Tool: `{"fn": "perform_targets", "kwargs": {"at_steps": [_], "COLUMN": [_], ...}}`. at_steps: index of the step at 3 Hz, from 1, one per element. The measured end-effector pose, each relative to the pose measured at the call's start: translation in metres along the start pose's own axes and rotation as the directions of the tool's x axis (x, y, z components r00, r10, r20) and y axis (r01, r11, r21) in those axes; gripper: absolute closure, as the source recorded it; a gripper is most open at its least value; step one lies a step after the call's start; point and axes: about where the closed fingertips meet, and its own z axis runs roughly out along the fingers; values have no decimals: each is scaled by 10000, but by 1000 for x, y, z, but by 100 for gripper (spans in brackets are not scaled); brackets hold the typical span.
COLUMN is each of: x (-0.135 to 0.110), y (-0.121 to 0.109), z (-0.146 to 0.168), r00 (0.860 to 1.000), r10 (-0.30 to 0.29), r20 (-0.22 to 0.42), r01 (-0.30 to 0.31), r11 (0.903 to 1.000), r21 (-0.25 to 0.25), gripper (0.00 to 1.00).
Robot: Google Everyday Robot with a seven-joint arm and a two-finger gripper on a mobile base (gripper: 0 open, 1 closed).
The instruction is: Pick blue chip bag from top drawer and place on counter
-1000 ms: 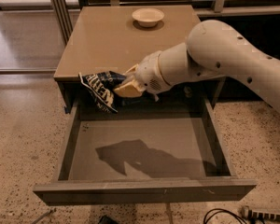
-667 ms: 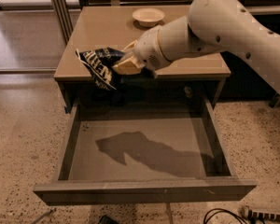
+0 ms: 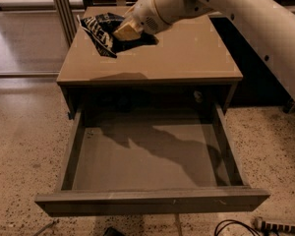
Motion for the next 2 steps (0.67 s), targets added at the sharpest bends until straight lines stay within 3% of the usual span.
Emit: {"fn": "perform_targets", "kwargs": {"at_steps": [1, 2], "x": [0, 13], "y": [0, -18], "z": [0, 15], "r00": [10000, 9999], "r10": [0, 110], "r20": [0, -96], "r01": [0, -110], "r11": [10000, 9999], "r21": [0, -30], "gripper": [100, 100]}}
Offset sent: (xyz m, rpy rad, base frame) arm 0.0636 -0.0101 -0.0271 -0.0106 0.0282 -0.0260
